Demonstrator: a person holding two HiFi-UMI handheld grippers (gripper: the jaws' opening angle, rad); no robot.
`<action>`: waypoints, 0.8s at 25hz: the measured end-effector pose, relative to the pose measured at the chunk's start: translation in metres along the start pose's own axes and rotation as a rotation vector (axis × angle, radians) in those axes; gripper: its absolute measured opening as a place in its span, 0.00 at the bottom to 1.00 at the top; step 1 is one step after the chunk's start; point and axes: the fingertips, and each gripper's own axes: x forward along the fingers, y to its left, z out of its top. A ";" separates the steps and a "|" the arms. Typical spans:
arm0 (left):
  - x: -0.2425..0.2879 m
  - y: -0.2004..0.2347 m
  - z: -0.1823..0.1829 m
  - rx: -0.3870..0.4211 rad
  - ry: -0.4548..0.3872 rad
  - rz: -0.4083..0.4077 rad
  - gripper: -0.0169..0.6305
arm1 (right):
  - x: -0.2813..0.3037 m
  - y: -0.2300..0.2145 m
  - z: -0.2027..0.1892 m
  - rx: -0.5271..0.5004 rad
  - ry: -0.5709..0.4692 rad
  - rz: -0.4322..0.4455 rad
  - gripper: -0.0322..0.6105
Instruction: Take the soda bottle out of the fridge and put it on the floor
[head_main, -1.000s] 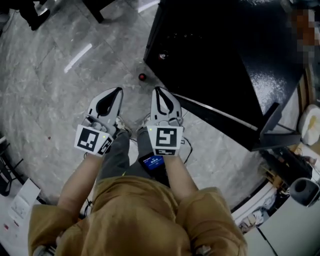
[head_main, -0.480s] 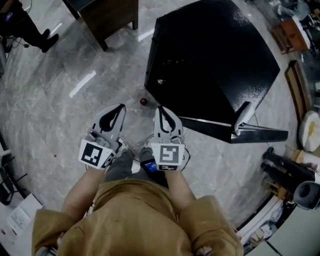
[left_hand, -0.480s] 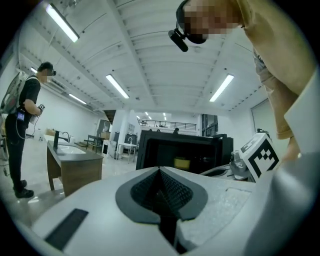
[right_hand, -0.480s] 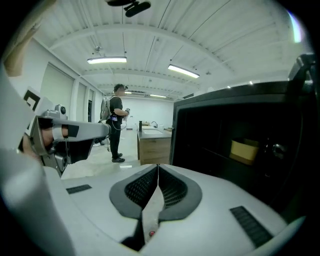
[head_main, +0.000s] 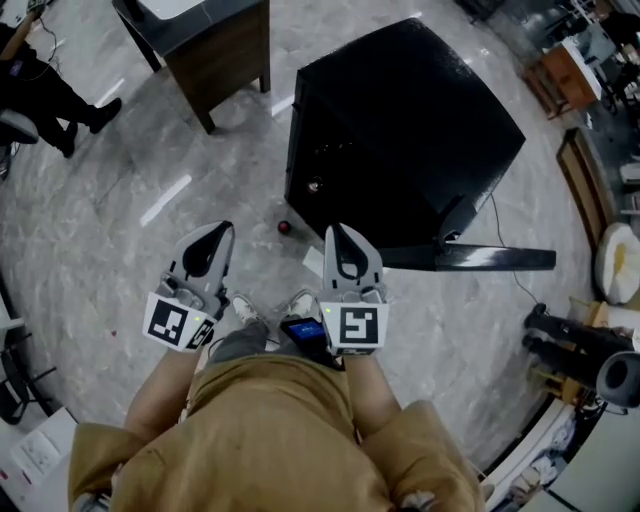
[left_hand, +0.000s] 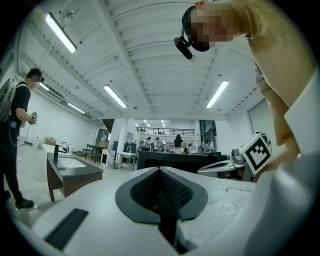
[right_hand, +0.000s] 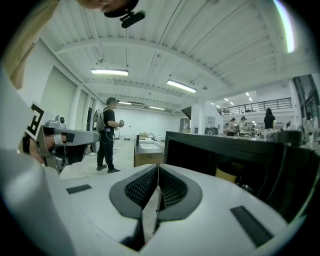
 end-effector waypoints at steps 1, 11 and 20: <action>-0.002 -0.002 0.005 0.006 -0.004 -0.004 0.03 | -0.005 -0.004 0.007 -0.002 -0.010 -0.008 0.06; -0.032 0.002 0.055 0.021 -0.081 0.019 0.03 | -0.049 -0.019 0.066 -0.034 -0.107 -0.047 0.05; -0.047 -0.001 0.078 0.034 -0.119 0.017 0.03 | -0.072 -0.022 0.096 -0.054 -0.164 -0.077 0.05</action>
